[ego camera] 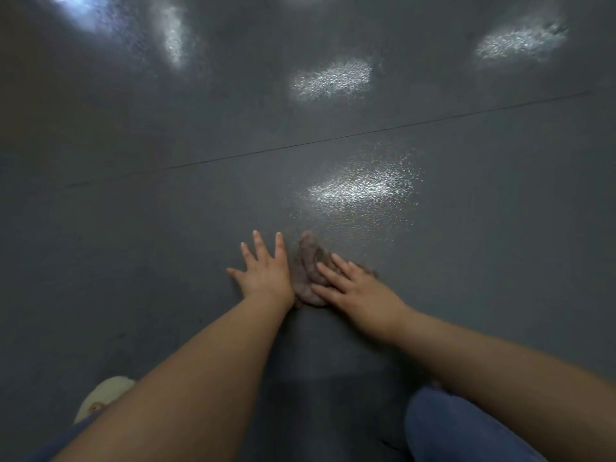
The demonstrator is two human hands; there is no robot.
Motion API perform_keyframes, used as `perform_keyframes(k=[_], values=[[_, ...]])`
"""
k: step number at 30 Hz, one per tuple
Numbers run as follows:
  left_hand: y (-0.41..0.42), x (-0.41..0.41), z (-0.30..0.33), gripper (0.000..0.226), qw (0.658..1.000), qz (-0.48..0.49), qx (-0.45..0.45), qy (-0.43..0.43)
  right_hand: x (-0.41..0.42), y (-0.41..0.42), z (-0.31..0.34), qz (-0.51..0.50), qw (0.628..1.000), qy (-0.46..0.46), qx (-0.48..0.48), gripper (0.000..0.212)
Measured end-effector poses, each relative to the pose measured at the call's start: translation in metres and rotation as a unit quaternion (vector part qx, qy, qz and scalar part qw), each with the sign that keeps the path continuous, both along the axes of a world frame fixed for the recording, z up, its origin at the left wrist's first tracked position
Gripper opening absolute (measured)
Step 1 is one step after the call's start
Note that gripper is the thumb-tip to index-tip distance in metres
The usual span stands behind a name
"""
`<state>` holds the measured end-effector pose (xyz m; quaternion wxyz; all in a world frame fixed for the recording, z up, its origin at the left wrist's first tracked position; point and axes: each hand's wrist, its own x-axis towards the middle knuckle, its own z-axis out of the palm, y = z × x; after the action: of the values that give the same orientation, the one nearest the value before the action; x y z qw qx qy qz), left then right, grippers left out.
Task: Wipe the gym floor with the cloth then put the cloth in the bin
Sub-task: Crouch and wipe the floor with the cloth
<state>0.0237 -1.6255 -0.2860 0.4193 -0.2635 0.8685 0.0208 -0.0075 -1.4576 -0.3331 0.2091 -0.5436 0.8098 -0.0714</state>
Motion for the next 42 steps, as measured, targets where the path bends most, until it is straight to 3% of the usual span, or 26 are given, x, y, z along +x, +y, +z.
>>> perform_keyframes(k=[3, 6, 8, 11, 14, 17, 20, 23, 26, 29, 31, 34, 38, 40, 42], values=[[-0.013, 0.007, 0.002, 0.128, 0.999, -0.025, 0.023, -0.006, -0.041, 0.005, -0.004, 0.0, 1.0, 0.001, 0.002, 0.045], [-0.03, 0.018, 0.005, 0.129, 0.998, -0.061, 0.021, 0.001, -0.1, 0.013, -0.012, -0.175, 0.984, 0.015, 0.016, 0.046], [-0.041, 0.026, 0.005, 0.129, 0.998, -0.056, 0.014, 0.002, -0.125, 0.016, -0.011, -0.318, 0.948, 0.017, 0.029, 0.048], [-0.054, 0.035, 0.006, 0.13, 1.0, -0.014, 0.019, 0.004, -0.123, 0.0, 0.001, -0.399, 0.914, -0.011, 0.069, 0.056], [-0.059, 0.038, 0.006, 0.129, 0.999, 0.02, 0.037, 0.012, -0.086, -0.028, 0.005, -0.307, 0.948, -0.026, 0.078, 0.063], [-0.062, 0.04, 0.005, 0.128, 0.998, 0.019, 0.051, 0.027, -0.028, -0.048, 0.009, -0.105, 0.988, -0.047, 0.101, 0.058], [-0.071, 0.045, 0.002, 0.124, 0.997, -0.009, 0.06, 0.038, 0.017, -0.055, 0.02, 0.122, 0.983, -0.062, 0.124, 0.077], [-0.087, 0.049, 0.003, 0.116, 0.995, -0.082, 0.051, 0.04, -0.008, -0.051, 0.016, 0.237, 0.964, 0.042, 0.11, 0.051], [-0.105, 0.051, 0.006, 0.099, 0.989, -0.118, 0.05, 0.07, -0.062, -0.054, 0.031, 0.203, 0.966, 0.09, 0.136, 0.051], [-0.113, 0.052, 0.005, 0.088, 0.986, -0.111, 0.058, 0.11, -0.09, -0.055, 0.04, 0.081, 0.982, 0.094, 0.144, 0.057], [-0.114, 0.049, 0.003, 0.085, 0.983, -0.121, 0.061, 0.12, -0.09, -0.057, 0.045, -0.034, 0.978, -0.02, 0.203, 0.058], [-0.123, 0.037, 0.004, 0.077, 0.979, -0.138, 0.082, 0.125, -0.061, -0.073, 0.035, -0.178, 0.974, -0.071, 0.125, 0.052], [-0.147, 0.018, 0.015, 0.064, 0.962, -0.232, 0.101, 0.1, -0.005, -0.1, 0.029, -0.197, 0.96, -0.071, 0.185, 0.071], [-0.16, 0.015, 0.025, 0.053, 0.938, -0.327, 0.081, 0.079, 0.029, -0.111, 0.034, -0.144, 0.962, -0.09, 0.214, 0.065], [-0.172, 0.019, 0.035, 0.047, 0.904, -0.417, 0.067, 0.067, 0.06, -0.117, 0.033, -0.049, 0.985, -0.058, 0.158, 0.06]])
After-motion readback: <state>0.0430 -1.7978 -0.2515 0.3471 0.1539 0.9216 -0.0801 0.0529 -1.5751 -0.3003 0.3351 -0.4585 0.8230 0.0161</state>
